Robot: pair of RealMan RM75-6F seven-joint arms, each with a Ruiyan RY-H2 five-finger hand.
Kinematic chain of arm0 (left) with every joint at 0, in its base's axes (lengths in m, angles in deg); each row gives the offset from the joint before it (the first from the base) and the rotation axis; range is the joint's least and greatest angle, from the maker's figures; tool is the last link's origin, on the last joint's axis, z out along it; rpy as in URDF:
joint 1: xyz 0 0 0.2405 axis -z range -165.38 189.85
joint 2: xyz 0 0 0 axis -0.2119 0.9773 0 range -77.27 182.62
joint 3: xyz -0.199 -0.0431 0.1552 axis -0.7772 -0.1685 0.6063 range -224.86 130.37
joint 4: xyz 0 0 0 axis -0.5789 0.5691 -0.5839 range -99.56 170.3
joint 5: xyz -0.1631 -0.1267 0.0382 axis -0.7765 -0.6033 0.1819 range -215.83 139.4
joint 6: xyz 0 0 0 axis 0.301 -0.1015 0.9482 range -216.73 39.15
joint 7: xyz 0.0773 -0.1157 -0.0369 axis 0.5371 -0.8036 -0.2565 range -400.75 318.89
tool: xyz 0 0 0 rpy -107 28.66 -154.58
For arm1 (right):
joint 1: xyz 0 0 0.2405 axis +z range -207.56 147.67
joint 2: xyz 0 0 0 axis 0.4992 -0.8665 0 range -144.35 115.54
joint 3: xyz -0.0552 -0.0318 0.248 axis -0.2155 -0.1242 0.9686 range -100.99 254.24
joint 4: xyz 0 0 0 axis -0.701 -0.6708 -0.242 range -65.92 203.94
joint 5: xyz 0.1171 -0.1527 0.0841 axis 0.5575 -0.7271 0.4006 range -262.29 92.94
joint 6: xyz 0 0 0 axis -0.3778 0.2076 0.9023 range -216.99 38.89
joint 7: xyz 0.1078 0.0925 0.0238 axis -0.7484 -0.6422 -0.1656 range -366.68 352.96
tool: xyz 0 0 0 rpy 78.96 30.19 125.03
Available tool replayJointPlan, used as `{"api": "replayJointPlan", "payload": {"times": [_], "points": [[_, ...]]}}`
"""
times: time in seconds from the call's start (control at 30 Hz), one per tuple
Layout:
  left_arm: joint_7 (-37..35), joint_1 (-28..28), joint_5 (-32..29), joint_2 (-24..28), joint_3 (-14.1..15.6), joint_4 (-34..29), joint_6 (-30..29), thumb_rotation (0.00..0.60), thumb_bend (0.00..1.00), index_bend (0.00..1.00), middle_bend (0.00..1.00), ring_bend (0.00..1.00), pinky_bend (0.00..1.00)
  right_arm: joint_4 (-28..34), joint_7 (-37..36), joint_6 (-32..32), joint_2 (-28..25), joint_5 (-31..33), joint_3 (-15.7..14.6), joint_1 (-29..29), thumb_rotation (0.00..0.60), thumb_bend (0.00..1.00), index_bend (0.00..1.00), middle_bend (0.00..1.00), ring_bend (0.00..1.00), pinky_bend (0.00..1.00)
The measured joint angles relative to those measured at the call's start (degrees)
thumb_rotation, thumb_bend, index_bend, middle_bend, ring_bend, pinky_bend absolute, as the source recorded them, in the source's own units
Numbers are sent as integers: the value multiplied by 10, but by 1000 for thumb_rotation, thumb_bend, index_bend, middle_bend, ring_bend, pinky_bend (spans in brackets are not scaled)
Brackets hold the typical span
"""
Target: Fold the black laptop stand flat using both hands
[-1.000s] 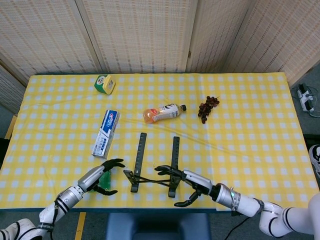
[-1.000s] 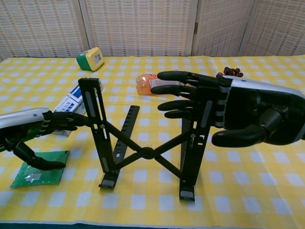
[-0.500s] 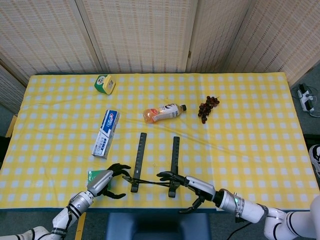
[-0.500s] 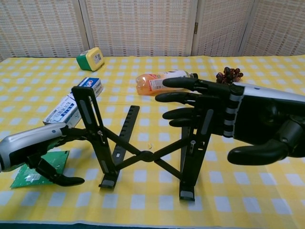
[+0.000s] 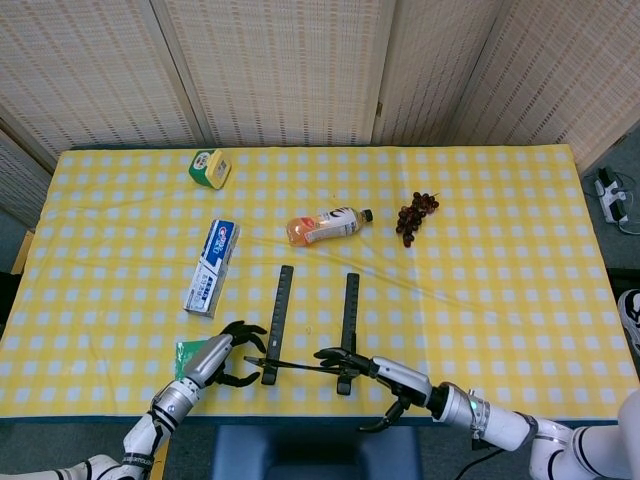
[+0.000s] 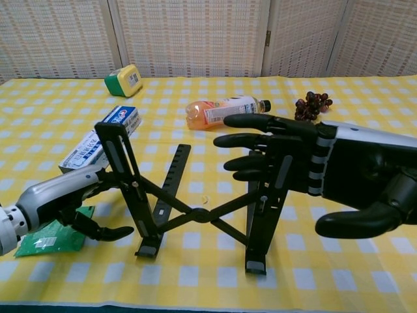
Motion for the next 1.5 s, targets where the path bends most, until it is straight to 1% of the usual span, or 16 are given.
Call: {"api": "replayJointPlan", "payload": {"times": [0.47,0.6,1.03,1.2,1.5], "points": [[-5,10,-22,-17,-24,4,16,600,342,455,253,188,88,6,9,8,-1,2,-10,-5,600,261,0,71,78,0],[3,12,-24,-22,-27,10,18,600,343,461,253,188,88,8,13,9,-2,4,-12,-7,600,261,0,71,77,0],[6,6,-20,-28,-22,23,9,600,359,574,269,196,97,11,12,3,-4,16,-9,-6,600,261,0,71,77,0],[10,4,-19,-33,-21,28,6,600,361,579,273,198,101,11,11,2,-4,17,-9,-6,600,261,0,71,77,0],[6,3,-17,-36,-19,29,8,600,414,581,273,199,101,10,5,1,-5,23,-7,-8,600,262,0,71,78,0]]}}
